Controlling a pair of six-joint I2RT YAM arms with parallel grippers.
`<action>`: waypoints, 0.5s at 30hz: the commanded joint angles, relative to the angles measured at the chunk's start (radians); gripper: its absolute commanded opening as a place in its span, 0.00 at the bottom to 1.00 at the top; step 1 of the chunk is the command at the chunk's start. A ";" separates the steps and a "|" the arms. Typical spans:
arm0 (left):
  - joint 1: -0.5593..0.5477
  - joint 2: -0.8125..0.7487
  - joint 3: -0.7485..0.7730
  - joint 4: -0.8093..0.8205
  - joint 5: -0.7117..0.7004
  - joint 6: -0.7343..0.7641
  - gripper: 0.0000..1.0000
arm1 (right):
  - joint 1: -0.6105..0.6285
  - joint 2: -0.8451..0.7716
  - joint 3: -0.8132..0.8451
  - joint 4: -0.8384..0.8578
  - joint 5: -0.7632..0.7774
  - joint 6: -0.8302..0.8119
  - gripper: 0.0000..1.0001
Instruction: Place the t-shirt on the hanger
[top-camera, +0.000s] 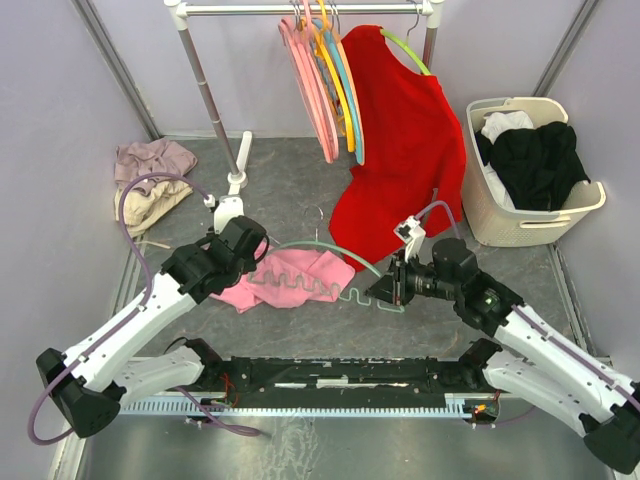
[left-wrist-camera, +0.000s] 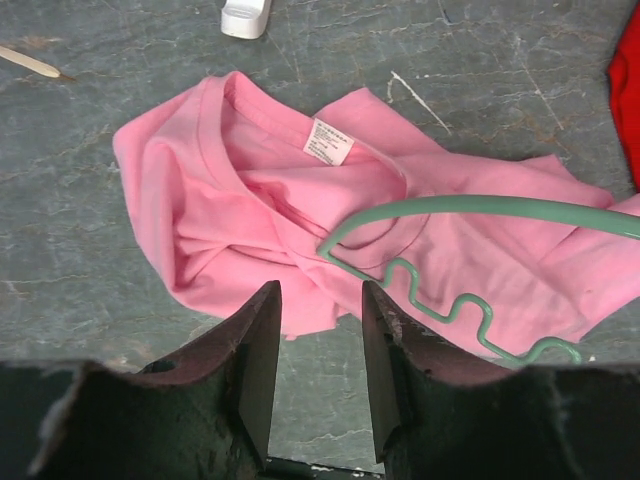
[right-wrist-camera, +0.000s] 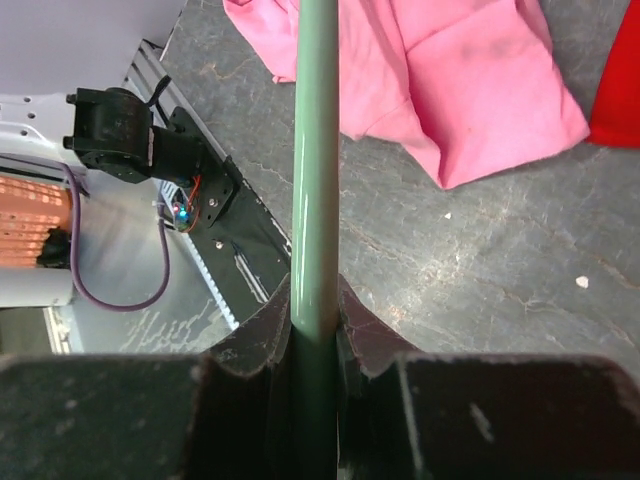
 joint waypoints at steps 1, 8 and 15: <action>0.027 -0.022 -0.003 0.103 0.061 -0.008 0.45 | 0.058 0.044 0.152 -0.076 0.188 -0.120 0.02; 0.038 -0.015 -0.008 0.134 0.098 0.005 0.44 | 0.119 0.086 0.231 -0.291 0.380 -0.182 0.02; 0.045 0.005 -0.013 0.175 0.134 0.018 0.44 | 0.121 0.011 0.286 -0.573 0.574 -0.169 0.02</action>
